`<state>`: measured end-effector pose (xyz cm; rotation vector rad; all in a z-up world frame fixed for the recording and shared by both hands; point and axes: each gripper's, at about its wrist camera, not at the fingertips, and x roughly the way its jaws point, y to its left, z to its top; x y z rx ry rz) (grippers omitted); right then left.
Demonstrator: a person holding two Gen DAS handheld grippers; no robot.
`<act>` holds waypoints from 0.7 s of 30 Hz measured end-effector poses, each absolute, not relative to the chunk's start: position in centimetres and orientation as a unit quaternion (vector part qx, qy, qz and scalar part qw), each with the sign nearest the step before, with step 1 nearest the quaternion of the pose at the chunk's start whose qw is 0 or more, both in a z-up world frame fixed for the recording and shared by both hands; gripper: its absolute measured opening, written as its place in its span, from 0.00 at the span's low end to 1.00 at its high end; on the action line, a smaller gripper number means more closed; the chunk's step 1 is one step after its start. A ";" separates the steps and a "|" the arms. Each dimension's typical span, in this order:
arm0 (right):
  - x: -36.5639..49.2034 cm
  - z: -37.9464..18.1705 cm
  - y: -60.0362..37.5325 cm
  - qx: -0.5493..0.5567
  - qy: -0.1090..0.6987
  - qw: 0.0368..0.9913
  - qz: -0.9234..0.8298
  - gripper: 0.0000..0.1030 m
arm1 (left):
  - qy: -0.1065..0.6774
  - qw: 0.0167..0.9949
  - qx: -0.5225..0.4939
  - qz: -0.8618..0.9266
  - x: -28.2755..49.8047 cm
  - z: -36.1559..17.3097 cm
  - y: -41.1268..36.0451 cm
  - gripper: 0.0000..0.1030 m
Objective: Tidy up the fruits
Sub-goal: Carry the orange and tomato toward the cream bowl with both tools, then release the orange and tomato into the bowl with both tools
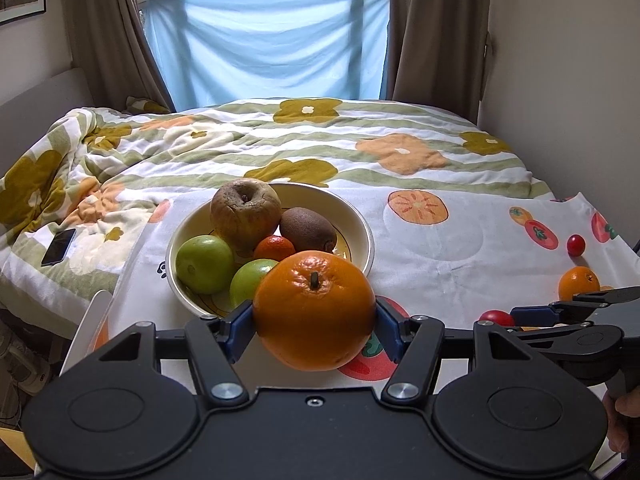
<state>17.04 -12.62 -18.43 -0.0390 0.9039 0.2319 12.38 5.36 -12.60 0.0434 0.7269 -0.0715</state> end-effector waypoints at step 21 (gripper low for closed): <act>18.0 -12.8 -10.6 -0.022 0.395 0.908 0.140 0.46 | 0.342 0.939 0.018 -0.029 12.7 -10.1 6.6 0.64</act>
